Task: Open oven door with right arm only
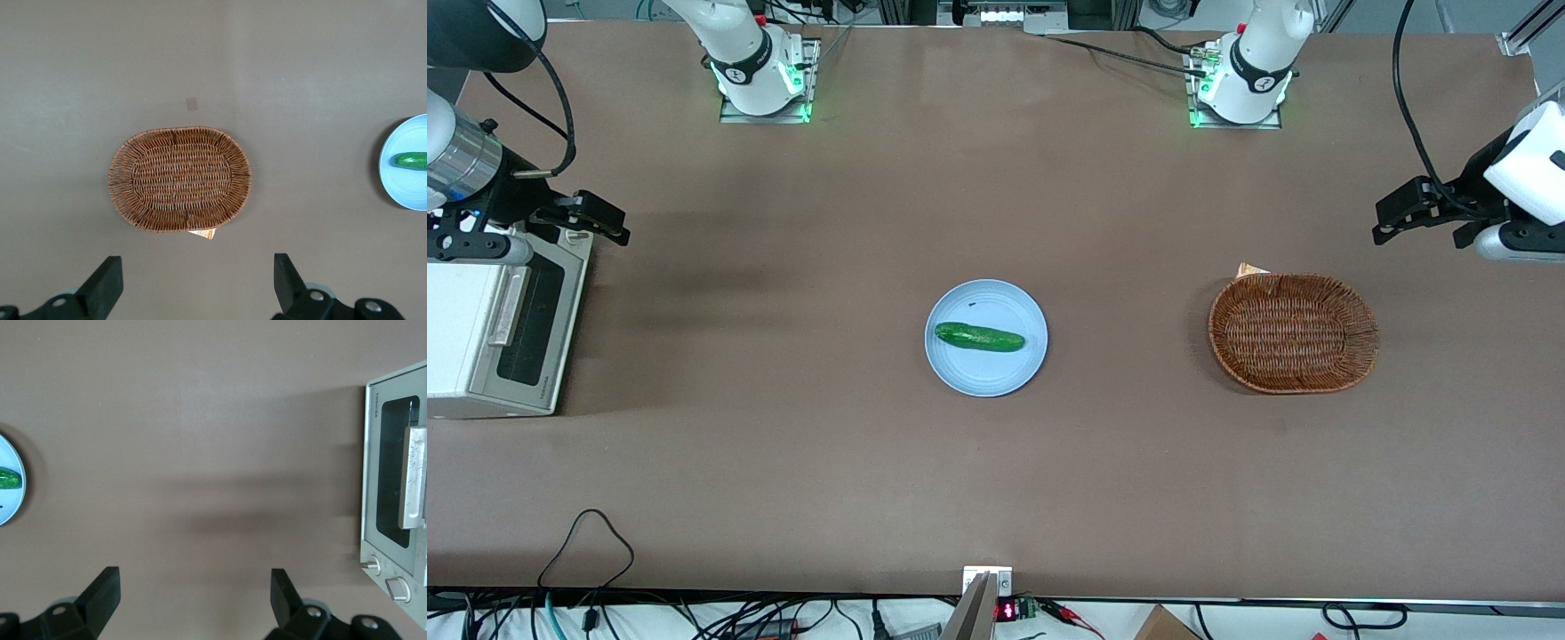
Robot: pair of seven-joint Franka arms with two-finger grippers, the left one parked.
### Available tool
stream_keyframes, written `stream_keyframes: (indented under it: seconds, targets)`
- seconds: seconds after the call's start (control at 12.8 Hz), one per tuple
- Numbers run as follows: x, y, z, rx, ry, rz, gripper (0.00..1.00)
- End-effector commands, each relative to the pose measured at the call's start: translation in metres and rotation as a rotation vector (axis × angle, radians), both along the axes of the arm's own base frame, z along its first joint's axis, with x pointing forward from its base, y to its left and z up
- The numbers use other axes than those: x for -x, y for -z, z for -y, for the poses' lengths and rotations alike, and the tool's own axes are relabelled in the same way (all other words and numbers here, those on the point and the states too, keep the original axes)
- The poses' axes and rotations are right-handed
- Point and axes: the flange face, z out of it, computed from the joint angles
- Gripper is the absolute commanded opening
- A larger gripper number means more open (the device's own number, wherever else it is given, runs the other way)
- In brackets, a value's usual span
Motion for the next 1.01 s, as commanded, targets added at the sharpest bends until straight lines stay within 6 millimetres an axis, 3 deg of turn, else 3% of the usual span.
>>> stream_keyframes:
  seconds: [0.0, 0.93]
  targets:
    - [-0.0020, -0.0059, 0.0001, -0.018, -0.006, -0.003, 1.00]
    - [0.0007, -0.0020, 0.0029, -0.015, -0.006, -0.049, 1.00]
